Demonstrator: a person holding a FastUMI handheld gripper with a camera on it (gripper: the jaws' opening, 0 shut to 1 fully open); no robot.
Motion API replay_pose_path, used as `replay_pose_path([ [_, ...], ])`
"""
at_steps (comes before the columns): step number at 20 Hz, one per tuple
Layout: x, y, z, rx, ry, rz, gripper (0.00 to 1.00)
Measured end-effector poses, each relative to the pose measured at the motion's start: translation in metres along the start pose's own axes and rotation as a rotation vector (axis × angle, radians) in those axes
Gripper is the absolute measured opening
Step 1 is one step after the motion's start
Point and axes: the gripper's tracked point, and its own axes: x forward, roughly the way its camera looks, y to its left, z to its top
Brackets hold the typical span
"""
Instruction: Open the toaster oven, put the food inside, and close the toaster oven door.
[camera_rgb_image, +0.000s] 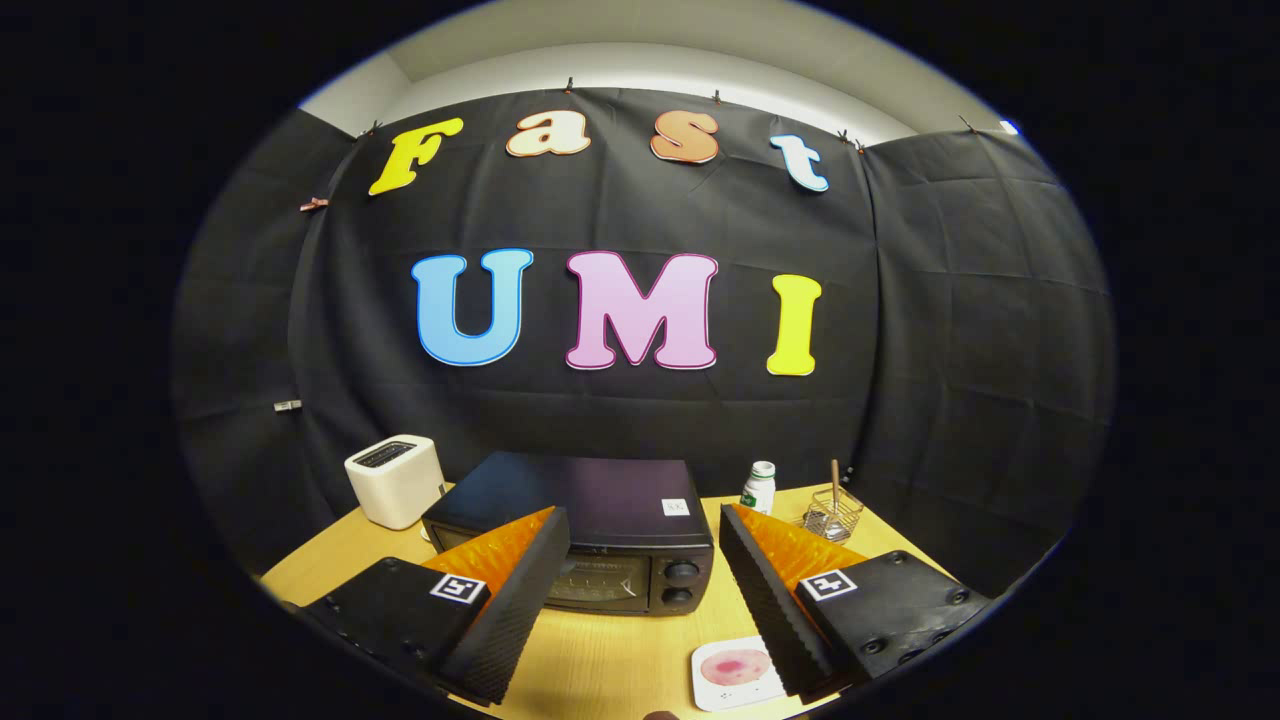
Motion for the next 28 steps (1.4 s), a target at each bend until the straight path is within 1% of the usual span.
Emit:
replay_pose_path([
  [4, 0.023, 0.015, -0.001, -0.002, -0.005, -0.004, 0.98],
  [8, 0.048, 0.038, -0.020, 0.018, 0.039, -0.004, 0.98],
  [13, 0.085, 0.066, -0.066, 0.031, 0.131, -0.015, 0.98],
  [17, 0.103, 0.091, -0.109, 0.009, 0.221, 0.005, 0.98],
  [19, 0.108, 0.092, -0.125, -0.007, 0.255, 0.001, 0.99],
  [20, 0.109, 0.094, -0.133, 0.018, 0.286, 0.008, 0.99],
  [21, 0.109, 0.095, -0.132, 0.068, 0.285, 0.008, 0.99],
  [22, 0.111, 0.096, -0.135, 0.097, 0.293, 0.001, 0.98],
  [23, 0.108, 0.099, -0.138, 0.126, 0.313, 0.012, 0.98],
  [25, 0.100, 0.101, -0.143, 0.190, 0.353, 0.032, 1.00],
  [26, 0.096, 0.101, -0.143, 0.195, 0.367, 0.037, 0.99],
  [28, 0.084, 0.101, -0.147, 0.155, 0.378, 0.043, 0.99],
])
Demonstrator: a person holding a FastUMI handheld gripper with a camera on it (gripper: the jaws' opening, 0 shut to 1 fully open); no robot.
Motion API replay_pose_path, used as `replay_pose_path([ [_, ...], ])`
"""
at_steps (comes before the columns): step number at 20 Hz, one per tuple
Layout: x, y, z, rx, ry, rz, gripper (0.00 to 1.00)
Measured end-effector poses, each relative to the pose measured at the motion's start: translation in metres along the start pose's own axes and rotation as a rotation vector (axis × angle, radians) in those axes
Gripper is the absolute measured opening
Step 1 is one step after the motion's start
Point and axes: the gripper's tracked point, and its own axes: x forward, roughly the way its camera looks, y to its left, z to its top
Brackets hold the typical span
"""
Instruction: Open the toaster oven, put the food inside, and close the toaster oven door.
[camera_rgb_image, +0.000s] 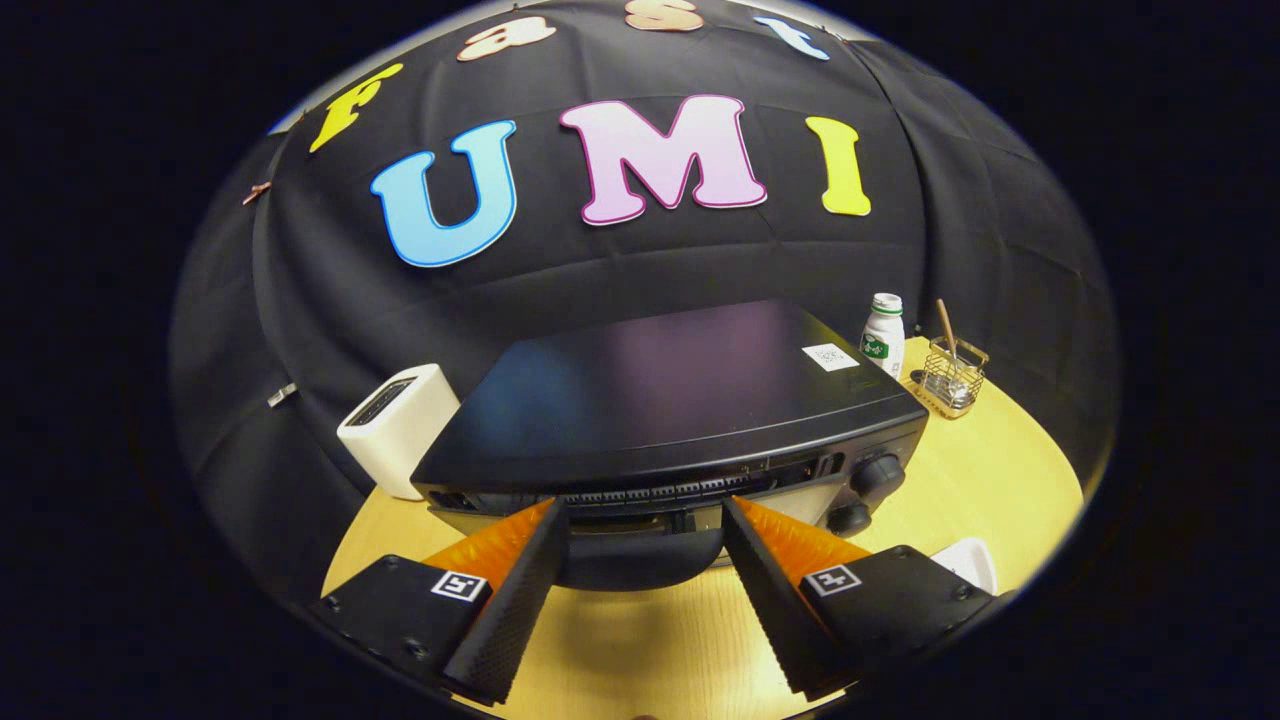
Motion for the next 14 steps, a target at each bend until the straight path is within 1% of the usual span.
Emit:
replay_pose_path([
  [4, -0.022, -0.004, -0.022, -0.009, 0.028, -0.007, 0.99],
  [8, -0.038, -0.008, -0.049, 0.001, 0.072, 0.036, 0.99],
  [9, -0.042, -0.011, -0.066, 0.027, 0.133, 0.047, 0.98],
  [10, -0.041, -0.012, -0.077, 0.076, 0.169, 0.068, 0.99],
  [12, -0.046, -0.017, -0.098, 0.142, 0.205, 0.081, 1.00],
  [14, -0.048, -0.014, -0.103, 0.083, 0.212, 0.090, 1.00],
])
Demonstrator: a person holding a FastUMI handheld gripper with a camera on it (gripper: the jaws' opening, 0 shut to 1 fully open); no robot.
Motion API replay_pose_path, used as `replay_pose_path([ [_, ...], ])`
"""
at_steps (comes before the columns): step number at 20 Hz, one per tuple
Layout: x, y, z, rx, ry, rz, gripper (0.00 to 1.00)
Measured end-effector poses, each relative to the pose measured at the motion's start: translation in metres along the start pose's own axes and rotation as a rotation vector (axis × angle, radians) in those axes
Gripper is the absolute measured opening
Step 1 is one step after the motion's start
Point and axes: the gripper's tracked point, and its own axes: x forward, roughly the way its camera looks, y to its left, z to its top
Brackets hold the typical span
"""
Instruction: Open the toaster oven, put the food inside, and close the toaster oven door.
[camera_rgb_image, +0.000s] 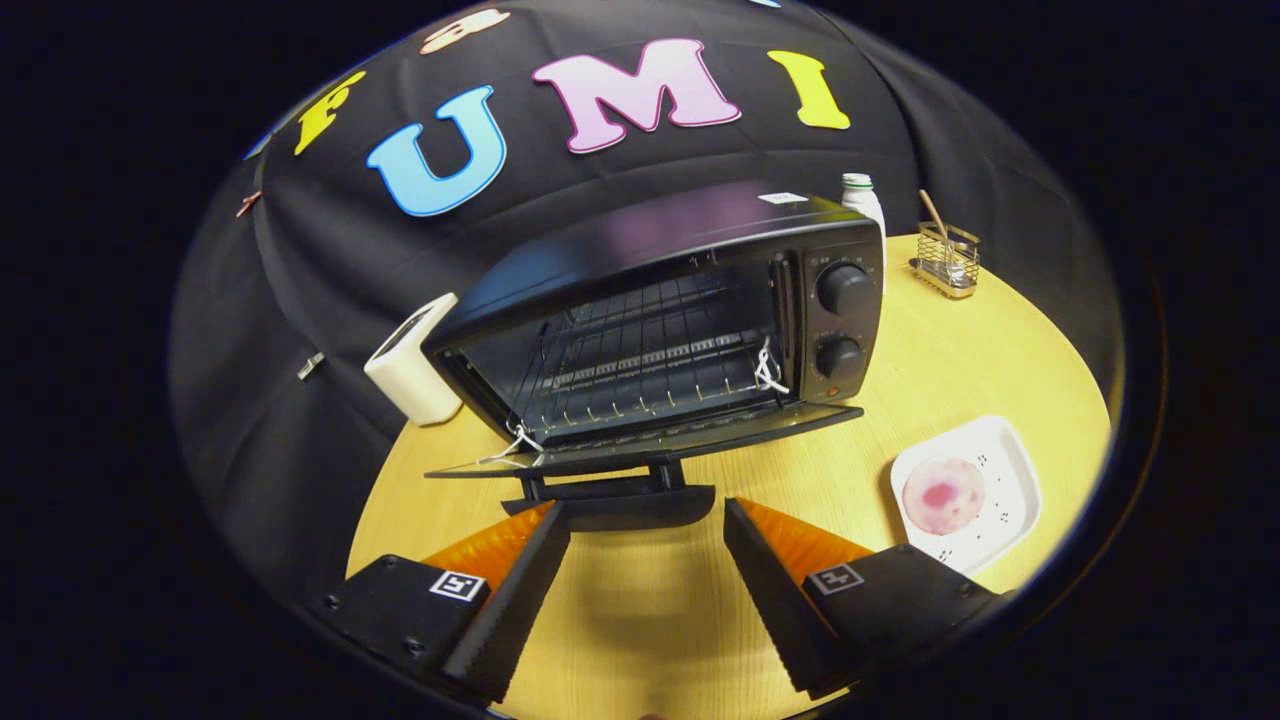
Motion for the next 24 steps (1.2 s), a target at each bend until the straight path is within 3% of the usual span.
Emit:
replay_pose_path([
  [5, 0.016, -0.012, -0.032, -0.132, 0.078, -0.027, 0.99],
  [8, 0.032, -0.034, -0.051, -0.224, 0.144, -0.100, 1.00],
  [12, 0.021, -0.046, -0.066, -0.238, 0.174, -0.125, 1.00],
  [17, -0.023, -0.076, -0.055, -0.297, 0.149, -0.127, 1.00],
  [24, -0.070, -0.159, 0.009, -0.275, 0.068, -0.190, 0.99],
])
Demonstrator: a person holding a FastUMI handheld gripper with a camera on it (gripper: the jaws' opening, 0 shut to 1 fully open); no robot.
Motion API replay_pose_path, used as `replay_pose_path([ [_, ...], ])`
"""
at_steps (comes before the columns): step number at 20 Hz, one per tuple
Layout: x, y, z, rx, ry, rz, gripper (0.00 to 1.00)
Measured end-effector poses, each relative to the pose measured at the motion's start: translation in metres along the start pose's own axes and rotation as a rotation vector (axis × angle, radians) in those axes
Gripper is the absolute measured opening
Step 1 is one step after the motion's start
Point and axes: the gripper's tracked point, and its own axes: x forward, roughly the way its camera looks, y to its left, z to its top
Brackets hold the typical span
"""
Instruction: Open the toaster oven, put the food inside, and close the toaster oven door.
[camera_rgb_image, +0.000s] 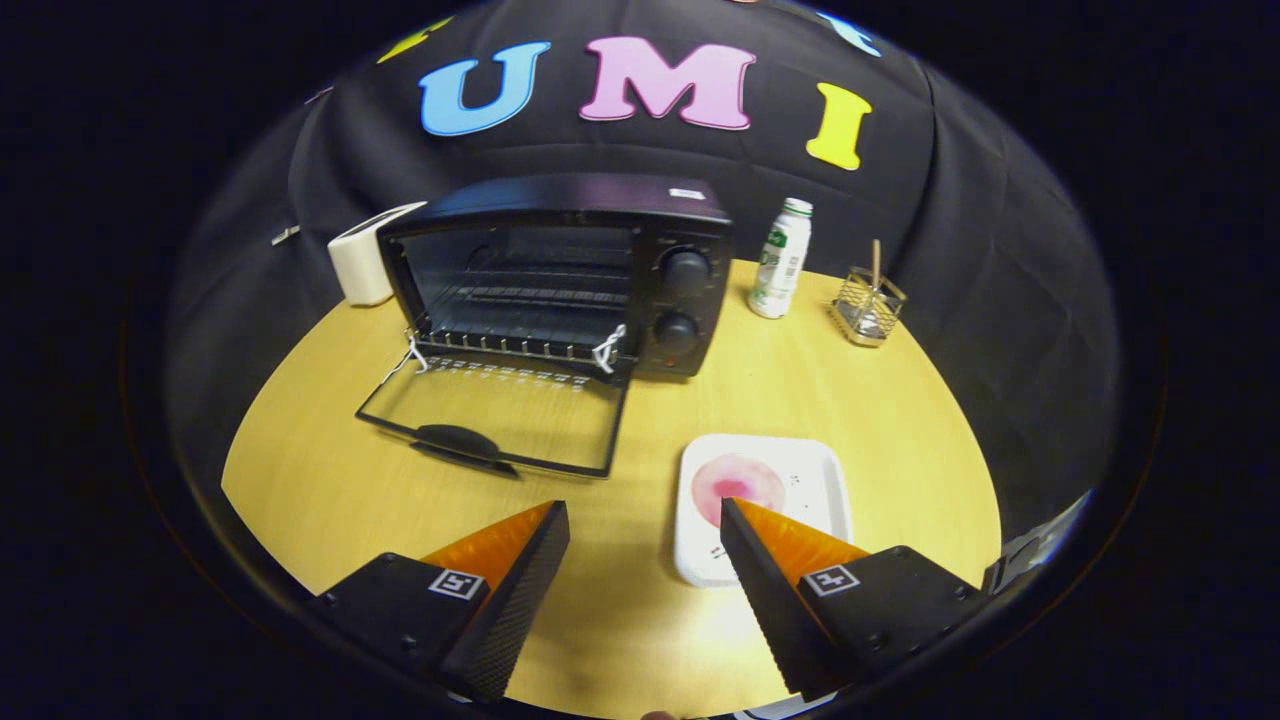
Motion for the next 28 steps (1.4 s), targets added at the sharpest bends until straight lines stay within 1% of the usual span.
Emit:
replay_pose_path([
  [5, 0.001, -0.081, -0.004, 0.064, 0.039, -0.058, 0.99],
  [10, 0.021, -0.137, -0.031, 0.118, 0.128, -0.069, 0.99],
  [14, 0.042, -0.157, -0.050, 0.106, 0.196, -0.045, 0.99],
  [20, 0.072, -0.157, -0.073, 0.082, 0.305, 0.016, 0.99],
  [22, 0.077, -0.154, -0.079, 0.090, 0.338, 0.033, 0.97],
  [23, 0.076, -0.151, -0.081, 0.097, 0.355, 0.046, 0.83],
  [25, 0.077, -0.150, -0.080, 0.122, 0.362, 0.048, 0.66],
  [26, 0.078, -0.150, -0.079, 0.132, 0.363, 0.050, 0.66],
  [28, 0.078, -0.150, -0.080, 0.161, 0.379, 0.052, 0.54],
])
